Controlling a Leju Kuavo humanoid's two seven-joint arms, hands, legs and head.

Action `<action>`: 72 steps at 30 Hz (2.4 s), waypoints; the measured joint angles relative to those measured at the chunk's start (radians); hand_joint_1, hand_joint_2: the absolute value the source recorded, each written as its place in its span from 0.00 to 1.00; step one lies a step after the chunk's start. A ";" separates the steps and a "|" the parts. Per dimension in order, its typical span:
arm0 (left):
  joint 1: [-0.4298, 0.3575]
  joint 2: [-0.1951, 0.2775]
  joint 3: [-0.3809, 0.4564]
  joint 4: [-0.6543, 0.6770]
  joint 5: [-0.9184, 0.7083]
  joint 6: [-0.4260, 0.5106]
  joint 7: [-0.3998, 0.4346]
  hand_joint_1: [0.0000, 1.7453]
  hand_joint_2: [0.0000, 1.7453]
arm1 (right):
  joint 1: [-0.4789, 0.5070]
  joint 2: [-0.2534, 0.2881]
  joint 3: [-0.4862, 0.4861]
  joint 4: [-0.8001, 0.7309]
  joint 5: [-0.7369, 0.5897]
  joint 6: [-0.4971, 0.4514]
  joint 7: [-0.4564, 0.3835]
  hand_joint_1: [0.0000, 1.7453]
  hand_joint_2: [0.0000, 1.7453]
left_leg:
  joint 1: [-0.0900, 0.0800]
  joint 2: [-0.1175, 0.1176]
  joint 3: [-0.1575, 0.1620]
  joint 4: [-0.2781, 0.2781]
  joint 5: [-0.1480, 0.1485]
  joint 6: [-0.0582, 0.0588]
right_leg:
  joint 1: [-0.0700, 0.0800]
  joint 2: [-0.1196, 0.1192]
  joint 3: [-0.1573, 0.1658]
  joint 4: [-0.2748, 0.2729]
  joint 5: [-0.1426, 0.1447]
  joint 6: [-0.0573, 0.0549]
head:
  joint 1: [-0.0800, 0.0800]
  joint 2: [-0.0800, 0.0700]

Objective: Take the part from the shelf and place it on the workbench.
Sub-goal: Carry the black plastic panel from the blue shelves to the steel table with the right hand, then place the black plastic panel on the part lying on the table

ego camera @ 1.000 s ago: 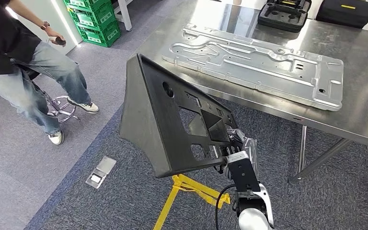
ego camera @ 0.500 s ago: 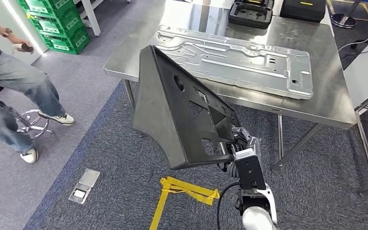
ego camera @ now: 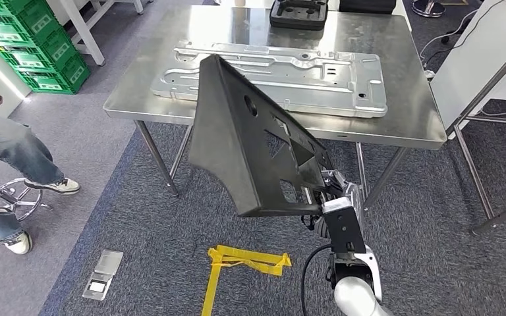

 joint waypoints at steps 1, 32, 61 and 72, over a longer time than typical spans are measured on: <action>-0.003 0.001 0.000 0.000 -0.001 -0.001 0.003 0.00 0.00 | -0.002 0.001 0.000 0.003 0.004 -0.001 0.001 1.00 1.00 | 0.000 -0.006 -0.035 0.067 -0.023 -0.002 | 0.000 0.004 0.001 0.000 -0.001 -0.002 | -0.001 0.000; -0.008 -0.013 -0.007 0.000 -0.022 -0.022 0.021 0.00 0.00 | -0.087 0.090 0.102 0.117 0.195 0.010 0.064 1.00 1.00 | 0.005 -0.017 0.009 0.081 -0.058 0.003 | 0.019 0.028 0.012 -0.017 0.003 -0.020 | 0.012 0.000; -0.021 0.000 -0.019 0.000 -0.023 -0.002 0.017 0.00 0.00 | -0.142 0.089 0.108 0.136 0.168 0.032 0.080 1.00 1.00 | 0.001 -0.023 0.026 -0.013 0.011 0.004 | 0.028 0.039 -0.024 -0.006 0.040 -0.030 | 0.021 0.000; -0.028 0.005 -0.018 0.001 -0.025 0.009 0.019 0.00 0.00 | -0.231 0.090 0.092 0.138 0.149 0.049 0.086 1.00 1.00 | 0.011 -0.028 0.027 -0.170 0.149 0.017 | 0.016 0.058 -0.035 0.038 -0.001 0.010 | 0.021 0.000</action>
